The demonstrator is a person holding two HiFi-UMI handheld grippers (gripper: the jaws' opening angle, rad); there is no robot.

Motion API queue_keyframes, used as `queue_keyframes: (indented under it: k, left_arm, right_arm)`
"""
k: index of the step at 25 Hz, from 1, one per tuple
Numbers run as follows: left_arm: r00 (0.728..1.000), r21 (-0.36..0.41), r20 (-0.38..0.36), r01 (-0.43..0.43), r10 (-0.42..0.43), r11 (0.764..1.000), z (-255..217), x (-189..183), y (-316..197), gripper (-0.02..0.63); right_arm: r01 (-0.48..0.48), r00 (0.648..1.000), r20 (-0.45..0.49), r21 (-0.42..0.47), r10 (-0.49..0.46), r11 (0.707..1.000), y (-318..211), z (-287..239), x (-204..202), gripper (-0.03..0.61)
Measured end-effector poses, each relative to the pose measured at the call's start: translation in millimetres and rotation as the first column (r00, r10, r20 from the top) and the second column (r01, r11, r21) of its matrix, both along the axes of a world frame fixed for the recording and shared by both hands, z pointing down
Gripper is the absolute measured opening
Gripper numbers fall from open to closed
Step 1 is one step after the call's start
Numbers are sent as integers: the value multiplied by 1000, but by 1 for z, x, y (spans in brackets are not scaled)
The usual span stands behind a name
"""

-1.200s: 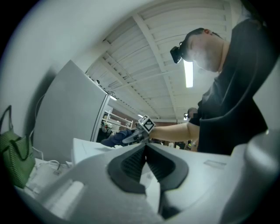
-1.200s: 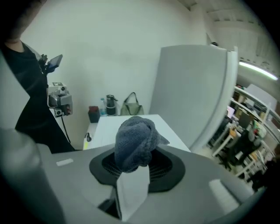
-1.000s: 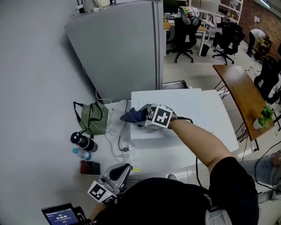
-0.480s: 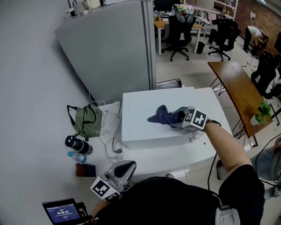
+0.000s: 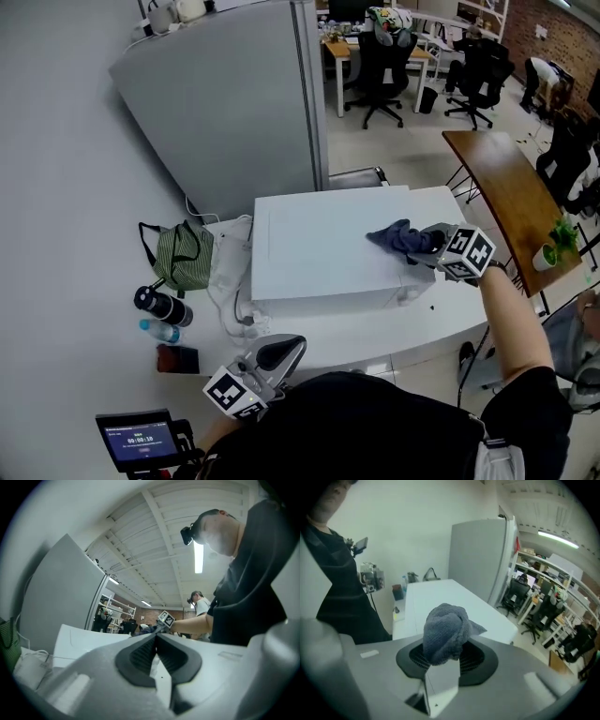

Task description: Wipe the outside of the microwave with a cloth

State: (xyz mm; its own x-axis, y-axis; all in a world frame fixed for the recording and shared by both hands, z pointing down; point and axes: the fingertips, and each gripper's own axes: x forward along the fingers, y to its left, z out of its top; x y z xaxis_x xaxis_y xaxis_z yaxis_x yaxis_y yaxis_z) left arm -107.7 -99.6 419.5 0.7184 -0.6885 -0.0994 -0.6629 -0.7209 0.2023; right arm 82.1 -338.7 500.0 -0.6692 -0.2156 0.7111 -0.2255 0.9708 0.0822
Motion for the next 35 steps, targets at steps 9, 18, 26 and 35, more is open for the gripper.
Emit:
queue_keyframes:
  k: [9,18,26,35]
  left_arm:
    - [990,7,7,138,-138,990,-6,-82,48,3]
    - [987,-21,15,158,-158,987,2,-92,52,3]
    - [998,13,8,-68,68,998,-1,21,1,3]
    - [992,27,-6,-126,126,992,-11,58,-14,3]
  right_arm:
    - [479,876,47,29,-479,878,147,-6,-306,120]
    - [504,862,-56,-4,-503,864,142,25,-268,120]
    - [254,953,-149,-80,-264,964,71,37,-29,118]
    - [-50,985,-168,-17,46,999,40,37,127,105]
